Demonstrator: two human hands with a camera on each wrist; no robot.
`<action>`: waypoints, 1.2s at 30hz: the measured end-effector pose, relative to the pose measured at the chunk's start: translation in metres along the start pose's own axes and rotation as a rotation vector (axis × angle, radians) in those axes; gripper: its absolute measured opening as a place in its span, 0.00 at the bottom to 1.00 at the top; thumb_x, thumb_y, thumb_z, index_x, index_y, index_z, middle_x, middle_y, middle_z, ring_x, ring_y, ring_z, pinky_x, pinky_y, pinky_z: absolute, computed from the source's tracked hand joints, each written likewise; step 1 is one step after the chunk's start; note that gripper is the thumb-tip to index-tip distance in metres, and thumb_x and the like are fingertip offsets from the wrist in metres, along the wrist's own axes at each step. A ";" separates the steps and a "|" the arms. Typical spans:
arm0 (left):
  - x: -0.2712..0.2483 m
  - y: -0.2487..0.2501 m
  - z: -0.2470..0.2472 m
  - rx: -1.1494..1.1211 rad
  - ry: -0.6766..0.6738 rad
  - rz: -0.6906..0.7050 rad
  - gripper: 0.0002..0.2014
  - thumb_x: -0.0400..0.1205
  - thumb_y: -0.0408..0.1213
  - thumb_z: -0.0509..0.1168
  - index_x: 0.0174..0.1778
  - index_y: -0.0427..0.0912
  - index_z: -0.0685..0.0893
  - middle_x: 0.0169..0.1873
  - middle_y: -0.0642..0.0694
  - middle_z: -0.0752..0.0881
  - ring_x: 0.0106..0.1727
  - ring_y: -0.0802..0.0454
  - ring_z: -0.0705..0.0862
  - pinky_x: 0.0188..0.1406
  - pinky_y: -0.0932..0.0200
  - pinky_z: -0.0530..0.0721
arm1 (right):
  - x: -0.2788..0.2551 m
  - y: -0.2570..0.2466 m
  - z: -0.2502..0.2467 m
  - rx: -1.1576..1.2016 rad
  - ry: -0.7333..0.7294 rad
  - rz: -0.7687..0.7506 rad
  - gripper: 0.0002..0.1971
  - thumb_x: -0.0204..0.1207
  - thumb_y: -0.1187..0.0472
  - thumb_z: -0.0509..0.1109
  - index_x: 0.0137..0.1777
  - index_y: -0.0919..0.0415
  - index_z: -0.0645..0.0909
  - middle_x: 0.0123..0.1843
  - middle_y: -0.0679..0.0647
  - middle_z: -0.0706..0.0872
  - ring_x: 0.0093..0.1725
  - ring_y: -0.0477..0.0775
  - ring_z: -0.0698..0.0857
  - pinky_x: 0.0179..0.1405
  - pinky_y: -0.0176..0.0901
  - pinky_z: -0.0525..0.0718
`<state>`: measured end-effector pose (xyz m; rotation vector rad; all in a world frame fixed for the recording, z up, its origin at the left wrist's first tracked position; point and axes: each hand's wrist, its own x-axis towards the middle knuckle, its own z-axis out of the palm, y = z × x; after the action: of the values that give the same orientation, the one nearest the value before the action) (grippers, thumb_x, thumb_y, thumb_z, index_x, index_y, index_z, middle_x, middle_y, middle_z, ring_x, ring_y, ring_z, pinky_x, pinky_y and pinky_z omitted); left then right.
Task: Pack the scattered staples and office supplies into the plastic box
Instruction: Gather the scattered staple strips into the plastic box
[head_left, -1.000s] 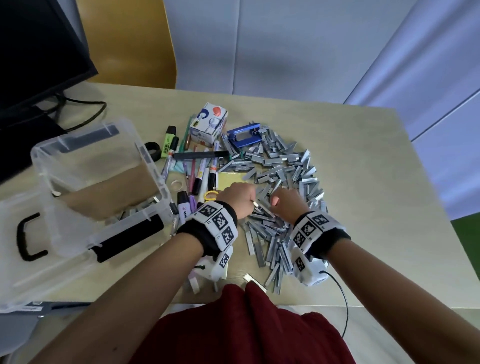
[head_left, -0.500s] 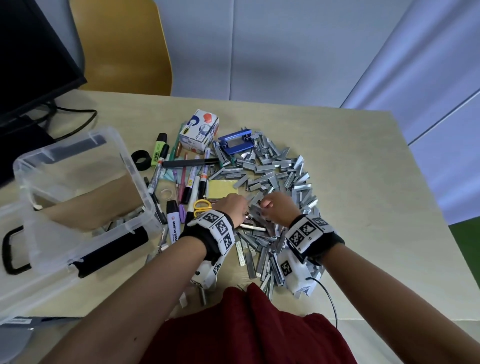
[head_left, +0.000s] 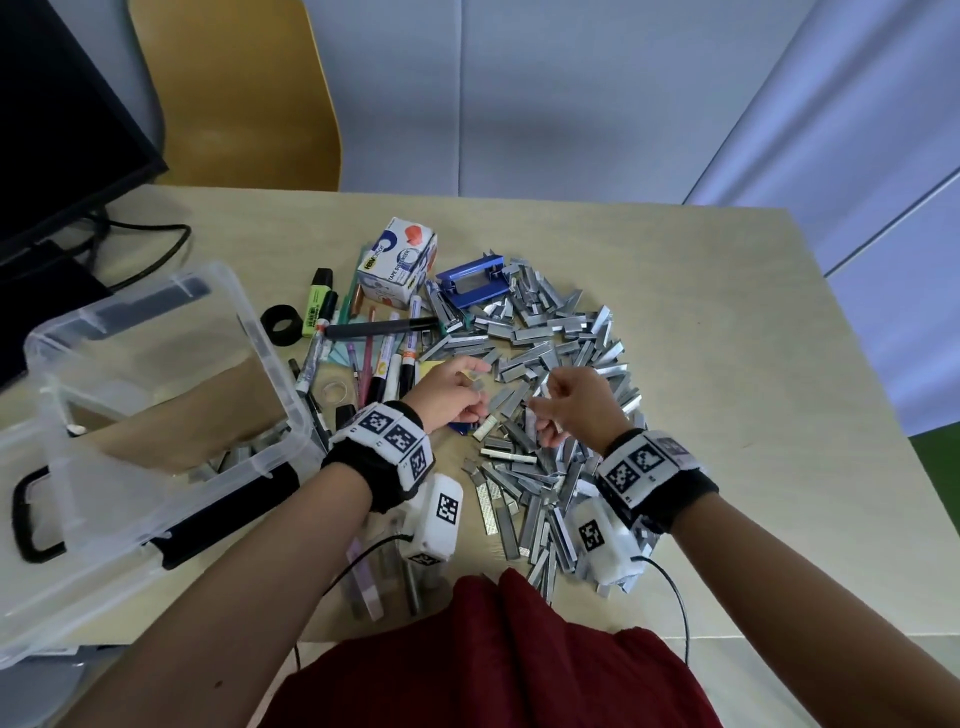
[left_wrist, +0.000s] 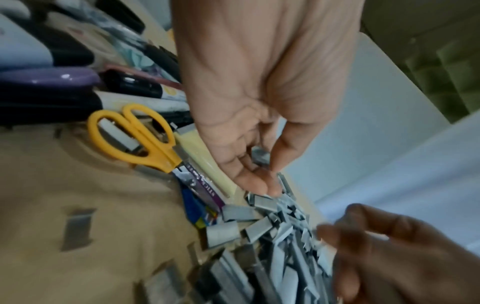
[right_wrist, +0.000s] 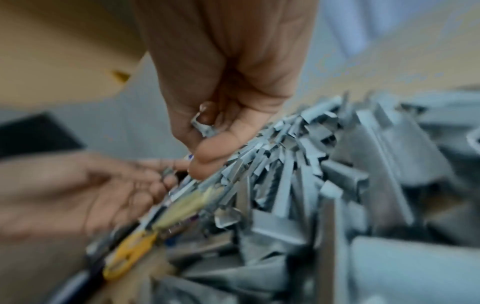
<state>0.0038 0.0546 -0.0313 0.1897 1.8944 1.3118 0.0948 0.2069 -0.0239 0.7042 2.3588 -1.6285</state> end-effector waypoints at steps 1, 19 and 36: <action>-0.001 0.002 -0.001 -0.054 -0.013 -0.021 0.13 0.82 0.20 0.54 0.52 0.40 0.78 0.32 0.45 0.78 0.32 0.55 0.79 0.33 0.67 0.80 | 0.000 0.000 0.003 -0.094 -0.021 -0.020 0.10 0.76 0.69 0.68 0.38 0.63 0.68 0.31 0.61 0.84 0.24 0.53 0.84 0.20 0.35 0.81; 0.027 0.006 0.018 0.823 0.062 0.011 0.07 0.84 0.32 0.51 0.46 0.39 0.74 0.49 0.36 0.82 0.49 0.37 0.82 0.48 0.47 0.79 | 0.015 0.007 0.039 -0.803 -0.071 -0.120 0.07 0.76 0.60 0.66 0.47 0.65 0.78 0.55 0.60 0.79 0.52 0.59 0.81 0.54 0.50 0.82; 0.010 0.003 0.030 1.300 -0.033 -0.018 0.13 0.83 0.42 0.60 0.56 0.36 0.77 0.58 0.38 0.79 0.58 0.38 0.81 0.49 0.51 0.77 | 0.015 0.010 -0.017 0.871 -0.059 0.380 0.09 0.77 0.69 0.54 0.40 0.66 0.76 0.26 0.56 0.78 0.18 0.46 0.75 0.15 0.30 0.69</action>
<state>0.0167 0.0828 -0.0376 0.8143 2.4149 -0.1205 0.0883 0.2293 -0.0322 1.1207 1.2671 -2.3870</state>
